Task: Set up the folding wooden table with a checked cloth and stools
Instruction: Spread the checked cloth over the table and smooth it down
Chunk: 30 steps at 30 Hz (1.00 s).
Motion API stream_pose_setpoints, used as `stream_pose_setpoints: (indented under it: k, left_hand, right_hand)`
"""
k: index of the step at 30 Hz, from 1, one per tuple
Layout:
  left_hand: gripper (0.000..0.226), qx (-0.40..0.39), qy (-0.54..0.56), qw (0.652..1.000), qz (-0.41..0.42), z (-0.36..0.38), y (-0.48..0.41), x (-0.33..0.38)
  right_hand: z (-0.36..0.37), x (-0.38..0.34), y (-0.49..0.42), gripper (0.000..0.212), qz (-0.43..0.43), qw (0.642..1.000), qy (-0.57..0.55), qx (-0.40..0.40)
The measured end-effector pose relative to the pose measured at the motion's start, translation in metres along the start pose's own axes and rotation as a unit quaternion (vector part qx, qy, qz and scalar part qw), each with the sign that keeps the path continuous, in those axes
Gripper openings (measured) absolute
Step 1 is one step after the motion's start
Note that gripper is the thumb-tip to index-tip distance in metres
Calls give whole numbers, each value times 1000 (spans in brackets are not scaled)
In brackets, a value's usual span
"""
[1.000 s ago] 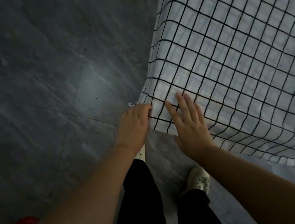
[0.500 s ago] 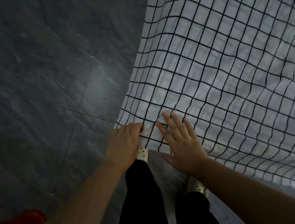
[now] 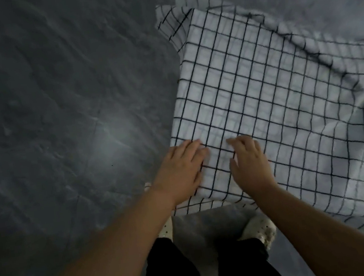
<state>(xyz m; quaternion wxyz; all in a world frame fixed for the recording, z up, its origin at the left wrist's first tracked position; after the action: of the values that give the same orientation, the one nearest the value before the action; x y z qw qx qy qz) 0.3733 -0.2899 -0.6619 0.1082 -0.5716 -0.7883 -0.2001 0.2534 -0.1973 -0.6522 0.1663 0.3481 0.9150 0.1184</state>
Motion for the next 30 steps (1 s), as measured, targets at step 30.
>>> stream_pose_setpoints:
  k: [30]
  left_hand:
    - [69,34,-92,989,-112,40,-327,157]
  right_hand:
    - [-191,410,-222,51,118,980,-46,151]
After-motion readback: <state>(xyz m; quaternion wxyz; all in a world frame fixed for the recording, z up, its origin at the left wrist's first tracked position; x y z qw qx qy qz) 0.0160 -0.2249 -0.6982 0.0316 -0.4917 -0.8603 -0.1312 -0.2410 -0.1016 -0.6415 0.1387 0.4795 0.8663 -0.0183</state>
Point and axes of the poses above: each hand's wrist, its own y-axis away from the middle knuckle, its own z-axis out of the palm, x = y × z, the point moved 7 cm from there along -y, towards the middle knuckle, and after that the axes turned 1 degree about x, right-handed, at the moved point
